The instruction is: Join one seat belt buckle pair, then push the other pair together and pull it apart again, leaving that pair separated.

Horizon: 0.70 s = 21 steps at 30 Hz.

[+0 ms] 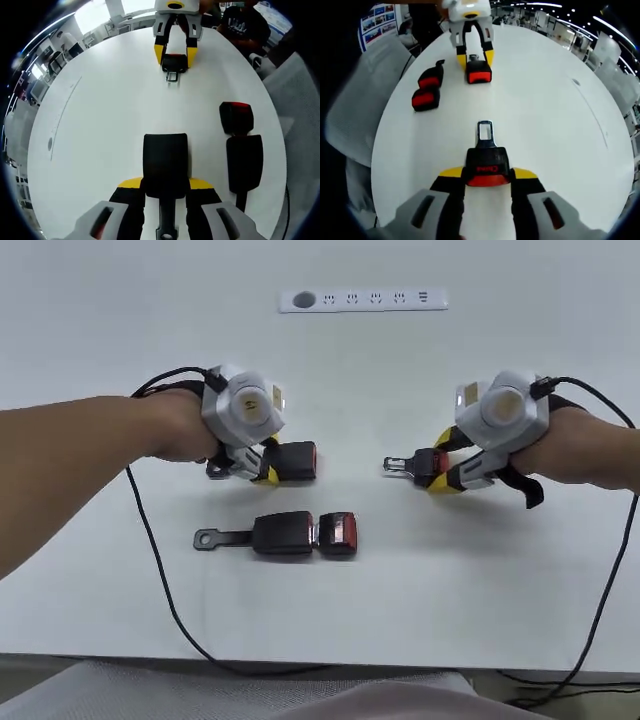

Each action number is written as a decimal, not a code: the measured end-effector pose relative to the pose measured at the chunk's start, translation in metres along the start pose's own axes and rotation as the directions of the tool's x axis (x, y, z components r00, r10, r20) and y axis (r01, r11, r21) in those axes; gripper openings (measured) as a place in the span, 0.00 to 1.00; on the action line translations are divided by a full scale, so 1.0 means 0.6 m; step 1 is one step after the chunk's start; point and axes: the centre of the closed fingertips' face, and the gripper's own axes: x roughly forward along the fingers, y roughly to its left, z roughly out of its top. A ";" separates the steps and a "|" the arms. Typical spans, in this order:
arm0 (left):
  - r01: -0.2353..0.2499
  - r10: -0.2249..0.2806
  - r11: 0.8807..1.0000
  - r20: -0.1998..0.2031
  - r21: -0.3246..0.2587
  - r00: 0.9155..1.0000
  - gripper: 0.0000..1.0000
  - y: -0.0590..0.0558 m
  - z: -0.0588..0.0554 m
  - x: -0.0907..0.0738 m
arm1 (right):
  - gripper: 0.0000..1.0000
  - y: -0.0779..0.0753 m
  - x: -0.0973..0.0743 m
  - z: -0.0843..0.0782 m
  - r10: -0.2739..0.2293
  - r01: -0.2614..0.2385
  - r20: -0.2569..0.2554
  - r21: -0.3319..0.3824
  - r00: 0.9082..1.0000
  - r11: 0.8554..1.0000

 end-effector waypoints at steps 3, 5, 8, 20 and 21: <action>0.000 0.000 1.000 0.004 -0.001 1.000 0.31 0.000 0.000 0.000 | 0.36 -0.001 -0.012 -0.020 -0.011 0.011 -0.005 0.004 1.000 1.000; 0.000 0.000 1.000 0.006 0.000 1.000 0.31 -0.001 0.000 0.000 | 0.36 0.001 -0.022 -0.034 -0.016 0.016 -0.006 -0.005 1.000 1.000; 0.002 -0.002 1.000 0.007 0.002 1.000 0.32 -0.001 0.001 -0.001 | 0.36 0.000 -0.034 -0.055 -0.027 0.027 -0.014 0.012 1.000 1.000; -0.008 0.008 1.000 0.010 -0.014 1.000 0.32 -0.002 0.001 -0.002 | 0.41 -0.005 -0.055 -0.091 -0.056 0.059 -0.037 0.058 0.998 0.997; -0.008 0.008 1.000 0.007 -0.016 1.000 0.32 -0.002 0.001 -0.002 | 0.41 -0.004 -0.055 -0.090 -0.058 0.060 -0.043 0.052 0.997 0.997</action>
